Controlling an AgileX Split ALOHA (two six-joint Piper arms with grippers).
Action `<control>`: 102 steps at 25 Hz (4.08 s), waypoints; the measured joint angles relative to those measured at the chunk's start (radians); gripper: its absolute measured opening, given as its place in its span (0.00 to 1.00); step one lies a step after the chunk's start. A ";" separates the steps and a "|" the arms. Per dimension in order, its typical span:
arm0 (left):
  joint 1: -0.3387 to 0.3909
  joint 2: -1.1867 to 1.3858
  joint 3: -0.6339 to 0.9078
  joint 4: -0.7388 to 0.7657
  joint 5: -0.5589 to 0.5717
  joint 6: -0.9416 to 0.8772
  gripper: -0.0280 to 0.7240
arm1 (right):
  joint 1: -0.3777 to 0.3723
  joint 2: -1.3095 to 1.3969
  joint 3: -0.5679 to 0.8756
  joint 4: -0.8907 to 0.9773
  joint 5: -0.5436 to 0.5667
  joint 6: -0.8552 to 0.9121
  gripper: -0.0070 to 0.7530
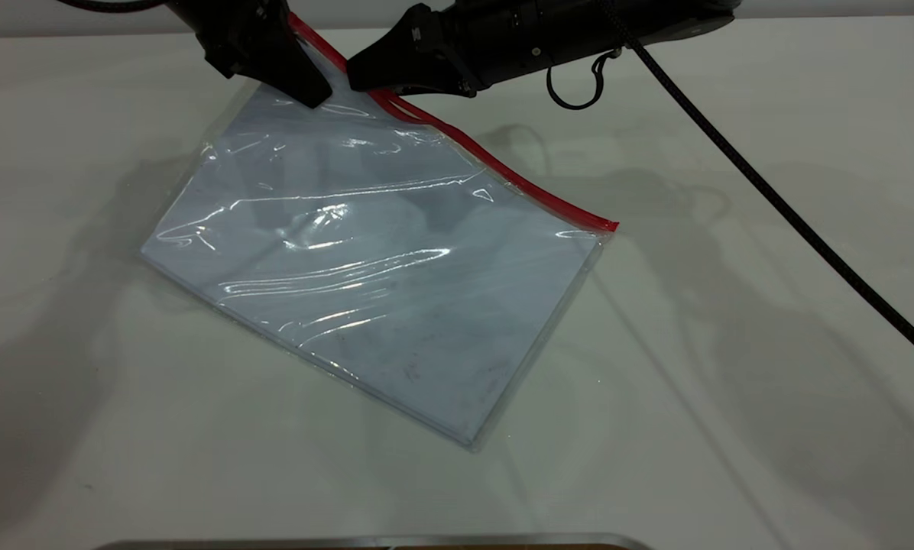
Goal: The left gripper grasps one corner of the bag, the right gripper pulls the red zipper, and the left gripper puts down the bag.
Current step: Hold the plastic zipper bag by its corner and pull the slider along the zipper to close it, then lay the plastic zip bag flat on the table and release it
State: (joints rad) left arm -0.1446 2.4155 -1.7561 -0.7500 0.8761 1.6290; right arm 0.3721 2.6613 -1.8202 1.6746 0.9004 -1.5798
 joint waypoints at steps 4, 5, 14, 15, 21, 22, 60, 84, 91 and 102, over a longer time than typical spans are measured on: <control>0.000 0.000 0.000 0.005 0.002 -0.030 0.11 | 0.020 0.000 0.000 0.002 -0.034 -0.011 0.59; 0.000 0.000 0.001 0.009 0.002 -0.033 0.11 | 0.025 0.000 0.000 0.003 -0.044 -0.016 0.58; 0.000 0.000 0.002 0.015 0.007 -0.054 0.11 | 0.031 0.000 0.000 0.006 -0.062 -0.029 0.24; 0.000 0.000 0.002 0.015 0.007 -0.055 0.11 | 0.031 0.000 -0.002 0.000 -0.058 -0.033 0.18; 0.000 0.000 0.004 0.019 0.030 -0.077 0.11 | 0.026 0.000 -0.004 -0.028 -0.032 -0.067 0.06; 0.000 0.000 0.004 0.018 0.034 -0.077 0.11 | 0.022 0.000 -0.004 -0.032 -0.027 -0.068 0.06; 0.074 0.001 0.013 -0.586 -0.052 0.265 0.11 | -0.176 -0.011 -0.019 -0.830 -0.008 0.254 0.07; 0.071 0.019 0.006 -0.505 -0.099 0.026 0.11 | -0.183 -0.153 -0.074 -1.003 0.128 0.490 0.57; 0.038 0.148 0.006 -0.482 -0.105 -0.442 0.12 | -0.183 -0.297 -0.243 -0.886 0.299 0.590 0.53; 0.038 0.066 0.006 -0.455 0.107 -0.556 0.64 | -0.183 -0.522 -0.268 -0.817 0.320 0.836 0.53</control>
State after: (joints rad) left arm -0.1063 2.4817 -1.7502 -1.2052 0.9835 1.0730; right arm 0.1888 2.1395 -2.0879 0.8580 1.2205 -0.7437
